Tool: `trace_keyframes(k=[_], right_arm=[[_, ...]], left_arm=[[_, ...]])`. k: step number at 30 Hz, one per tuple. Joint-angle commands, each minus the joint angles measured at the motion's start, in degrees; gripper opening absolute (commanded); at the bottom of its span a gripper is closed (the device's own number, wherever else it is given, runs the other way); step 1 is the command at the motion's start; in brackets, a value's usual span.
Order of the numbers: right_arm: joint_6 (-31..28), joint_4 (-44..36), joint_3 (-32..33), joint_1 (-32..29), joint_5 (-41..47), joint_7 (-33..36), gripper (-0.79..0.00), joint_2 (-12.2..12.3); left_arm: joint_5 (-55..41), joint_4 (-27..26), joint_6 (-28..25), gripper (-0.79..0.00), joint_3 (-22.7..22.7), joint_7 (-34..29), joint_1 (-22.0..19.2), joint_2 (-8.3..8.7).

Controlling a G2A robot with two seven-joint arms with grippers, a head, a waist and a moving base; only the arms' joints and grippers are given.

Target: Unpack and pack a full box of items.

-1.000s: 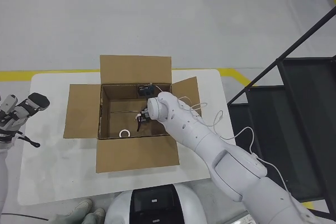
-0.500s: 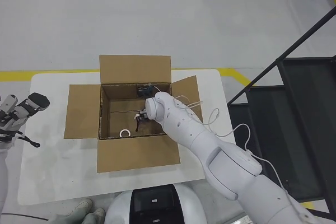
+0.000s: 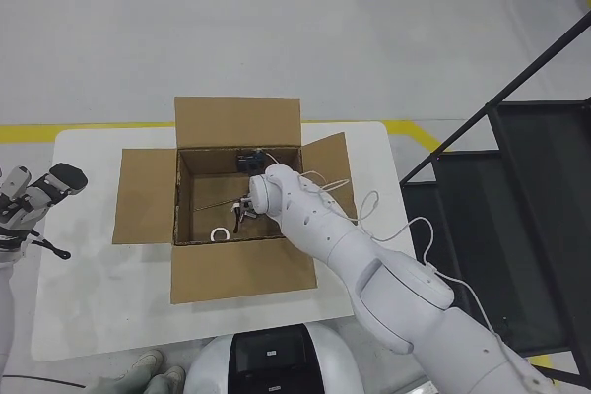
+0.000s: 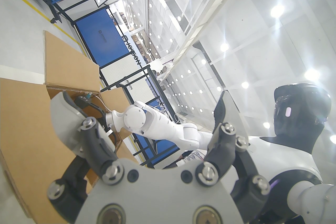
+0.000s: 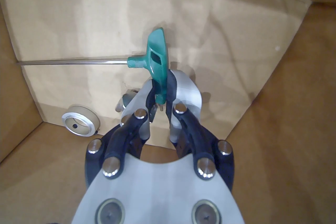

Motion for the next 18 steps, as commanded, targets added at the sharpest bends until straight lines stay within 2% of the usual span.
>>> trace_keyframes(k=[1, 7, 15, 16, 17, 18], right_arm=[[0.69, -1.09, 0.11, -0.28, -0.47, -0.40, -0.785, 0.05], [3.28, -6.74, 0.84, -2.19, -2.76, 0.19, -0.785, 1.03], [5.94, -17.85, 3.73, -6.96, -7.61, 3.12, -0.785, 4.14], [5.84, -19.09, 4.23, -7.58, -8.25, 3.47, -0.517, 4.57], [5.56, -20.23, 4.65, -8.20, -8.93, 3.81, -0.163, 4.98], [5.07, -21.27, 5.02, -8.80, -9.55, 4.16, 0.000, 5.35]], left_arm=[[0.00, 0.00, 0.00, 0.000, 0.00, 0.00, 0.00, 0.00], [0.00, 0.00, 0.00, 0.000, 0.00, 0.00, 0.00, 0.00], [0.00, 0.00, 0.00, 0.000, 0.00, 0.00, 0.00, 0.00], [0.00, 0.00, 0.00, 0.000, 0.00, 0.00, 0.00, 0.00], [0.00, 0.00, 0.00, 0.000, 0.00, 0.00, 0.00, 0.00], [0.00, 0.00, 0.00, 0.000, 0.00, 0.00, 0.00, 0.00]])
